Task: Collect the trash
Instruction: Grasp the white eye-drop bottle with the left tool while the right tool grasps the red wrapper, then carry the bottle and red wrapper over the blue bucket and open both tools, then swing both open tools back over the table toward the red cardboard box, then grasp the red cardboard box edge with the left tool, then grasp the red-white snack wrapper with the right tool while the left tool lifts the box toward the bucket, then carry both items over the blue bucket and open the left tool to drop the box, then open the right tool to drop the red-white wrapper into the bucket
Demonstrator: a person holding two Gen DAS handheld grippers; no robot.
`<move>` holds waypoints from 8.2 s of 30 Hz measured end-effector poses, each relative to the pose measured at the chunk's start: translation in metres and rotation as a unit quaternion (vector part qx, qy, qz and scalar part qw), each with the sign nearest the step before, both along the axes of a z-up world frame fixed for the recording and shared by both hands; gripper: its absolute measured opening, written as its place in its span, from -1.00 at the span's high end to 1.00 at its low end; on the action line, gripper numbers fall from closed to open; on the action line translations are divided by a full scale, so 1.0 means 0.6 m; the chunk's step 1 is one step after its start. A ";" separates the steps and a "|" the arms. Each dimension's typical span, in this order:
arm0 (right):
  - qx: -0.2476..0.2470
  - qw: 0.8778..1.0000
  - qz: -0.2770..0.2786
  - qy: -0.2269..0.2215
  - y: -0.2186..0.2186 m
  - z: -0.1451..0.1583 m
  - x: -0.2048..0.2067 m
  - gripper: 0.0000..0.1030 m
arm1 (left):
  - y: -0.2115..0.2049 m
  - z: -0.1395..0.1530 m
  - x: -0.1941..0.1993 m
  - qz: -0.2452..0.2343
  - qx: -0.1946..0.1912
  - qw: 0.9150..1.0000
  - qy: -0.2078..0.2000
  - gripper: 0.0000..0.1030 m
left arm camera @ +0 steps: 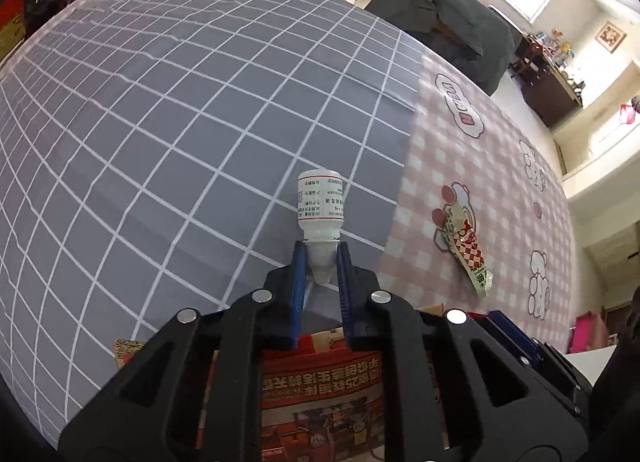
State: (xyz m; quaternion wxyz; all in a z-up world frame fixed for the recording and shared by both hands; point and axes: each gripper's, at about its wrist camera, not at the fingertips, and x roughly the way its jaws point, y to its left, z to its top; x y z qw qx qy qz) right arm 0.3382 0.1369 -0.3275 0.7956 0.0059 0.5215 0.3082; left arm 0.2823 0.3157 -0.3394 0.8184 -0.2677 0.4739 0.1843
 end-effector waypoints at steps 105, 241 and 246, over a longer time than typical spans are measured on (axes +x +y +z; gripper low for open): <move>0.081 0.992 -0.088 -0.039 -0.235 0.171 -0.050 0.02 | -0.267 0.129 -0.067 -0.062 0.038 0.997 0.013 -0.07; 0.094 0.932 -0.342 -0.079 -0.794 0.186 -0.108 0.66 | -0.829 0.205 0.055 -0.335 0.003 0.941 -0.059 -0.10; 0.093 0.930 -0.344 -0.088 -0.788 0.194 -0.108 0.58 | -0.819 0.212 0.053 -0.328 0.006 0.943 -0.064 -0.14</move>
